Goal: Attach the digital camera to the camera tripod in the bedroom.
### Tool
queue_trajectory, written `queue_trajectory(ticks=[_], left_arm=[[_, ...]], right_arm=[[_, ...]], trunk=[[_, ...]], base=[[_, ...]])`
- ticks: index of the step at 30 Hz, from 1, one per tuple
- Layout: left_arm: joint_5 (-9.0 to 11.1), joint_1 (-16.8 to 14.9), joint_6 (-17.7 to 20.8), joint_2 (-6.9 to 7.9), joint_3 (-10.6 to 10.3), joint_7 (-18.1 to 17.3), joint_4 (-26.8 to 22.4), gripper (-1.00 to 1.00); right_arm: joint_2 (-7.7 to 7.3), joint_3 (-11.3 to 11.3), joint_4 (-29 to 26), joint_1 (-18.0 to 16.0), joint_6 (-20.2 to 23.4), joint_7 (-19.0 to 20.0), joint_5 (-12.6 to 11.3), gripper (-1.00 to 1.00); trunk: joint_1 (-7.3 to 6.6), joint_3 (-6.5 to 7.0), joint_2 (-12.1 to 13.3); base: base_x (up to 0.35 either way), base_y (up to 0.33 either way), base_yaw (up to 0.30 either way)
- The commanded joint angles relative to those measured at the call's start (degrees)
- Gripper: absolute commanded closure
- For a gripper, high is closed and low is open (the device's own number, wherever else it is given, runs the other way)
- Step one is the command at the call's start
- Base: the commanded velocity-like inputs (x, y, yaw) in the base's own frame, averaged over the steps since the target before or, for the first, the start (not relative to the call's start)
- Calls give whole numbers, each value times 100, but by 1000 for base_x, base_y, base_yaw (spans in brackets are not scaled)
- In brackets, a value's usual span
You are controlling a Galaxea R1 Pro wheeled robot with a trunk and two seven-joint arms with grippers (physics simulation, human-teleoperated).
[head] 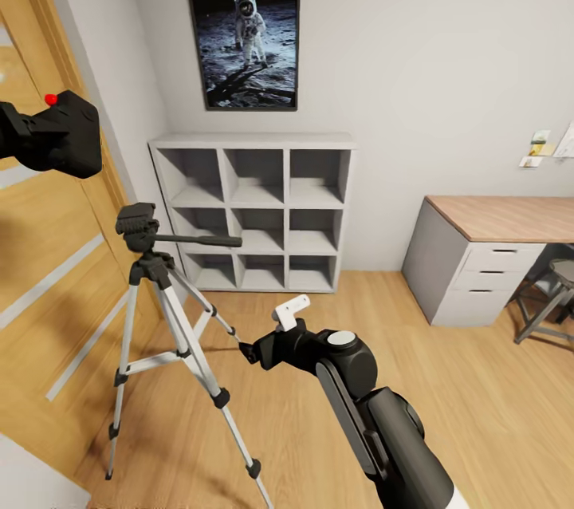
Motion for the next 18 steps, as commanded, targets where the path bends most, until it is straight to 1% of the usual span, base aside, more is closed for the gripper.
queue_trajectory(ticks=[1, 10, 15, 16, 18], left_arm=[[56, -12, -6, 5, -13, 60, -2, 100], [62, -11, -6, 4, -24, 60, -7, 100], [67, -10, -4, -1, -25, 60, -21, 100], [67, -10, -2, -3, -25, 60, -23, 100], [69, -10, -1, -3, -25, 60, -25, 100]], right_arm=[[2, 0, 4, -7, 26, -12, -35, -100], [2, 15, 43, -2, -8, 3, -35, -100], [2, 32, 111, 0, -271, -2, -20, -100], [2, 44, 189, 0, -380, -6, -13, -100], [2, 52, 292, 0, -453, -8, -16, -100]], trunk=[[4, -13, -13], [4, -13, -13], [4, -13, -13], [4, -13, -13], [4, -13, -13]], base=[[0, 0, 96], [0, 0, 37], [0, 0, 7], [0, 0, 3], [0, 0, 2]])
